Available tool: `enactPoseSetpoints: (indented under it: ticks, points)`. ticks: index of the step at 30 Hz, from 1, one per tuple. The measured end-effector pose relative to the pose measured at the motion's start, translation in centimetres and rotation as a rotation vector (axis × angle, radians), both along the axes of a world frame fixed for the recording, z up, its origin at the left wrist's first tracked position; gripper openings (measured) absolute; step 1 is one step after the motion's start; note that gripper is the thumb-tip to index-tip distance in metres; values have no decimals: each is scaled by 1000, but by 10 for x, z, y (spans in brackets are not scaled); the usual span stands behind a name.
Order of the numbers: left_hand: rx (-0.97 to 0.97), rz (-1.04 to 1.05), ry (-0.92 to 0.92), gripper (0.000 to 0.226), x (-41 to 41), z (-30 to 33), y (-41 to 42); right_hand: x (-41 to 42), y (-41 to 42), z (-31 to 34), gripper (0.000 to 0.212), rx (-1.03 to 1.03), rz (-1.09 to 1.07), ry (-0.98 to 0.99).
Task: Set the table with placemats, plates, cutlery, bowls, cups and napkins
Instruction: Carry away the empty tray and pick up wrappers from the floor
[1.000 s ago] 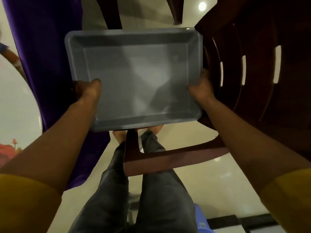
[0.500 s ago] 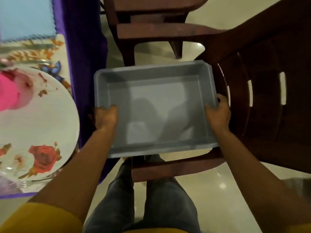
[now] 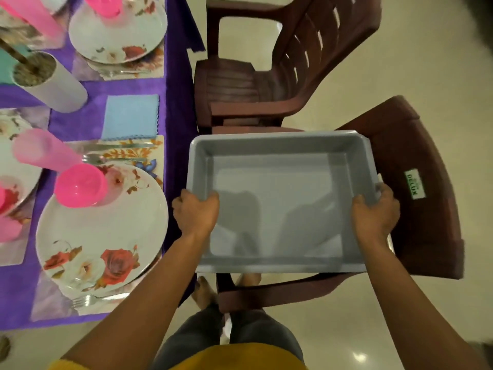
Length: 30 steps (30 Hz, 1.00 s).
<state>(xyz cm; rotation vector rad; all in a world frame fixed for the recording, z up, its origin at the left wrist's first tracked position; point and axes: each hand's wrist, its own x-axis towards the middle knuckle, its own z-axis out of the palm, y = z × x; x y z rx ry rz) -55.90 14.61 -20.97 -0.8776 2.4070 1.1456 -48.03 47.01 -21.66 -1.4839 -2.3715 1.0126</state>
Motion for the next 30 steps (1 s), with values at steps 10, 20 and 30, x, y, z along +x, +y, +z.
enactPoseSetpoints:
  ticks: [10, 20, 30]
  points:
    - [41, 6, 340, 78, 21, 81, -69, 3, -48, 73, 62, 94, 34, 153]
    - [-90, 234, 568, 62, 77, 129, -195, -10, -167, 135, 62, 113, 286, 272]
    - [-246, 582, 629, 75, 172, 162, -266, -24, -262, 171, 57, 37, 630, 418]
